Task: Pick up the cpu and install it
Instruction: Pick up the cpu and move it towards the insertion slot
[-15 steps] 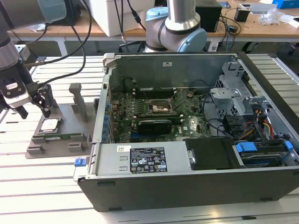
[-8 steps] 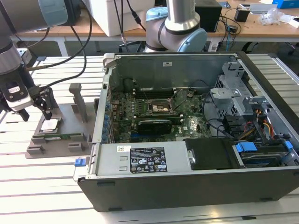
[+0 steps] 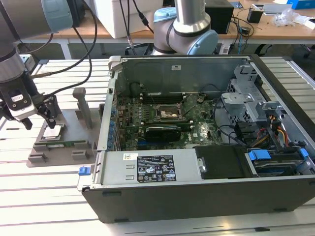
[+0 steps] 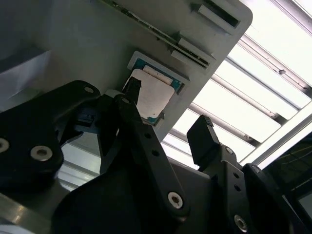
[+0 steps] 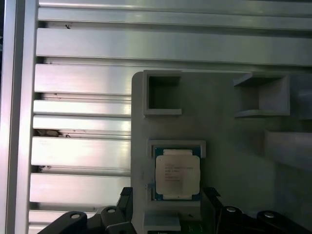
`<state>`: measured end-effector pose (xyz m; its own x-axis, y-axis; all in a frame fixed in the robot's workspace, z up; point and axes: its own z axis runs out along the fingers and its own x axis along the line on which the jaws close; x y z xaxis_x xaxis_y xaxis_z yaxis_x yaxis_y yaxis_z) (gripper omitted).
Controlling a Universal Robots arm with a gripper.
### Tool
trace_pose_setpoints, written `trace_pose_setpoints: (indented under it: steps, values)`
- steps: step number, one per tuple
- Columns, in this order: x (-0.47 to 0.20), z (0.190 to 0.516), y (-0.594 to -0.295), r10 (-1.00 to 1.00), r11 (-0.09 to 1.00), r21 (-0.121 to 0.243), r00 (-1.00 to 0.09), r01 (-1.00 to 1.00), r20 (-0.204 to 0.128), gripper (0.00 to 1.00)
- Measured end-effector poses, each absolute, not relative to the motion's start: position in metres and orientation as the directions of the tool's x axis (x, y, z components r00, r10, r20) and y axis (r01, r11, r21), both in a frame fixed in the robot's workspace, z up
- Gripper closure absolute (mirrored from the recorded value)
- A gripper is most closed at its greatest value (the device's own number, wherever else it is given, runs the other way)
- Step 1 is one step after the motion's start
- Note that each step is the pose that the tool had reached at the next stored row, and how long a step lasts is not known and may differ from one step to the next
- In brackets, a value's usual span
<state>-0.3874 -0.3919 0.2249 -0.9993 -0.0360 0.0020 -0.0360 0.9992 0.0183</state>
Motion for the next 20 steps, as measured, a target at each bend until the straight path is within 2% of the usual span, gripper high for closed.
trace_pose_setpoints:
  steps: [15, 20]
  values:
    - [-0.388, 0.192, -0.392, -0.036, 0.999, 0.018, -0.999, -0.036, 0.003, 0.34]
    - [-0.387, 0.194, -0.392, -0.036, 0.999, 0.02, -0.999, -0.036, 0.0, 0.34]
